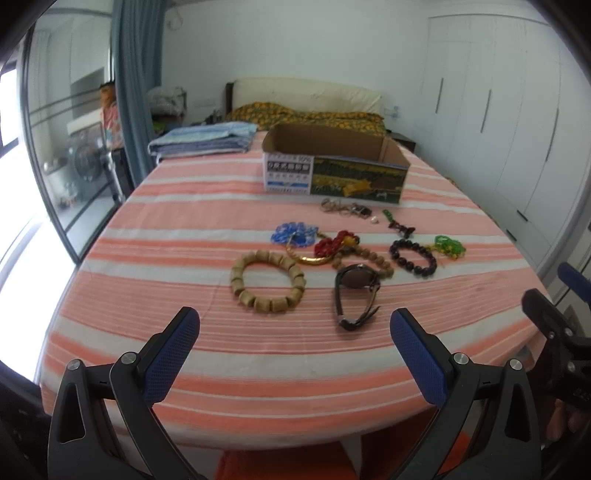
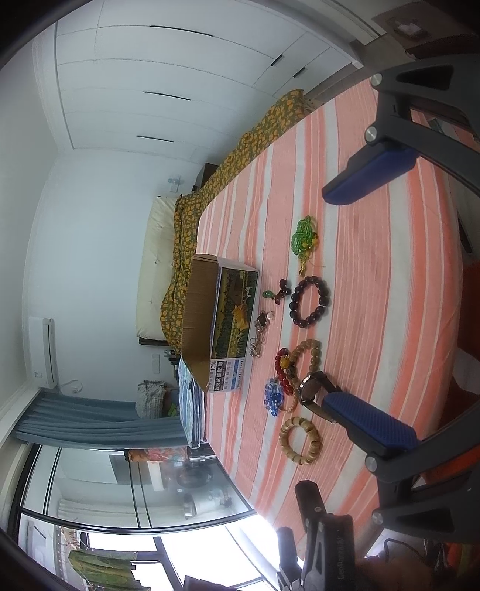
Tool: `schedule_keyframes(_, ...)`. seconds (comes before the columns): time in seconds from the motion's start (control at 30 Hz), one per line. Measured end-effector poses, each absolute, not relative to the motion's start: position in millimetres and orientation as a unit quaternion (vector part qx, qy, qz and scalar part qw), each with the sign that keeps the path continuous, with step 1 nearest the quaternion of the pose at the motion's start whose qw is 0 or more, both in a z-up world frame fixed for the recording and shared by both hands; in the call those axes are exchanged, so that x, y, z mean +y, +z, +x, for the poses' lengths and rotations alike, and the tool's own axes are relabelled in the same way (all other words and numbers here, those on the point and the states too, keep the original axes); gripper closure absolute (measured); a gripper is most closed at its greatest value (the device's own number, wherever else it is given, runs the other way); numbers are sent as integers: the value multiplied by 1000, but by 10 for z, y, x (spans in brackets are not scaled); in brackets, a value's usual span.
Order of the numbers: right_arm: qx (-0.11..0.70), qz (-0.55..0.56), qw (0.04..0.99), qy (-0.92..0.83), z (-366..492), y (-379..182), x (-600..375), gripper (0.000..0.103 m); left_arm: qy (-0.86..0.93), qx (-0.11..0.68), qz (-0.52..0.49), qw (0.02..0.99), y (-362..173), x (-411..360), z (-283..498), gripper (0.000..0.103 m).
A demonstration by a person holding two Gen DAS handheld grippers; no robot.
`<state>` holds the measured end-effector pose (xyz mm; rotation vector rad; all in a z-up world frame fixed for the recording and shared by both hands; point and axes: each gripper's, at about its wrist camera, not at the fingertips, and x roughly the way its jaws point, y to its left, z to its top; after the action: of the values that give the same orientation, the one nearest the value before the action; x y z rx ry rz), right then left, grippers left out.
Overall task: Organize jewelry
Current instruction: 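Grasp the wooden bead bracelet with left tool while right tool grasps green beaded strand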
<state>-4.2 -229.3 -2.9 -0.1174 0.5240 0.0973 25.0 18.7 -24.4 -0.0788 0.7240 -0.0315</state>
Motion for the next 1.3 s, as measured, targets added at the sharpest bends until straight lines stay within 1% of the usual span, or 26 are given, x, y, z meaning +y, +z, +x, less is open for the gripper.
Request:
schedule_keyframes(0.2,274,-47,960,33,76,-81,-2437,0,19,366,-53,929,-336,434,480,0)
schedule_keyframes(0.4,304,-17,952,15,274,-216,-2697,0,40,403,-74,911,-611,753,1025,0)
schedule_keyframes(0.53,339,-18,941,4,447,-421,-2859,0,52,425,-67,901,-825,845,1268,0)
schedule_keyframes(0.7,390,-22,920,-14,727,-826,-3036,0,67,466,-73,879,-1091,947,1483,0)
schedule_keyframes(0.8,406,-20,913,-21,817,-981,-3099,0,77,477,-76,872,-1156,982,1504,0)
schedule_keyframes(0.93,438,-6,898,-41,916,-1161,-3154,0,90,478,-50,873,-1191,934,1497,0)
schedule_keyframes(1.0,427,17,903,-44,890,-1163,-3199,0,95,473,-50,875,-1198,932,1489,0)
schedule_keyframes(1.17,417,8,908,-47,832,-1182,-3189,0,107,466,-58,876,-1216,937,1456,0)
schedule_keyframes(1.3,448,0,894,-27,951,-1148,-3218,0,121,464,-64,875,-1219,917,1452,0)
